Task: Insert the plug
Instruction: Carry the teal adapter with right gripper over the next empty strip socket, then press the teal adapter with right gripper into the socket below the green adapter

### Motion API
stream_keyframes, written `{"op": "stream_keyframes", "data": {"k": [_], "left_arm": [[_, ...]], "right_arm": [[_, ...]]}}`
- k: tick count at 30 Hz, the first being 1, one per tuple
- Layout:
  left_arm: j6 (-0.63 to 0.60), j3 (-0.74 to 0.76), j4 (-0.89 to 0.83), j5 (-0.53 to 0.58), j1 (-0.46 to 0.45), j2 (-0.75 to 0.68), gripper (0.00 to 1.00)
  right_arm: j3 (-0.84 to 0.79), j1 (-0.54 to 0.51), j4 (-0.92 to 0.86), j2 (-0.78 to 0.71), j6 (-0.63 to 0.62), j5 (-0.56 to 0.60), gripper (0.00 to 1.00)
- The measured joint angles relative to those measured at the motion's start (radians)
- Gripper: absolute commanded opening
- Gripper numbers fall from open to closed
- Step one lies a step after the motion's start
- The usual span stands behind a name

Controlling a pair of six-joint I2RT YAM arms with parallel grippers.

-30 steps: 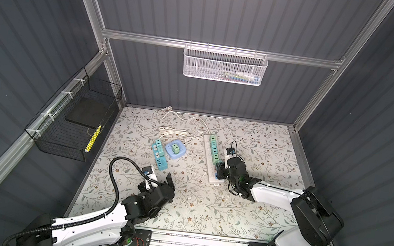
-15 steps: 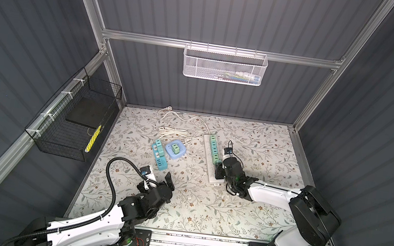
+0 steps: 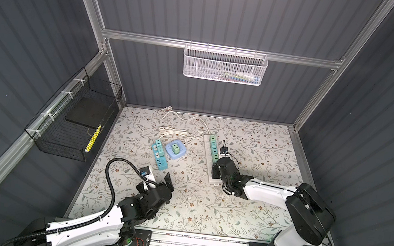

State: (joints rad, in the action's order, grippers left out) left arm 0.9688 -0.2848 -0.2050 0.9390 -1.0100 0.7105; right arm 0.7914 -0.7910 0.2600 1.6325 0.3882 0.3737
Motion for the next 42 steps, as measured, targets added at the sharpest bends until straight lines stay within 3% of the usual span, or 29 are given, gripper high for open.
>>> {"op": "stream_keyframes", "data": {"k": [42], "left_arm": [[0.000, 0.014, -0.004, 0.000, 0.000, -0.024, 1.00]], "right_arm": [[0.027, 0.008, -0.067, -0.002, 0.031, -0.010, 0.10]]}}
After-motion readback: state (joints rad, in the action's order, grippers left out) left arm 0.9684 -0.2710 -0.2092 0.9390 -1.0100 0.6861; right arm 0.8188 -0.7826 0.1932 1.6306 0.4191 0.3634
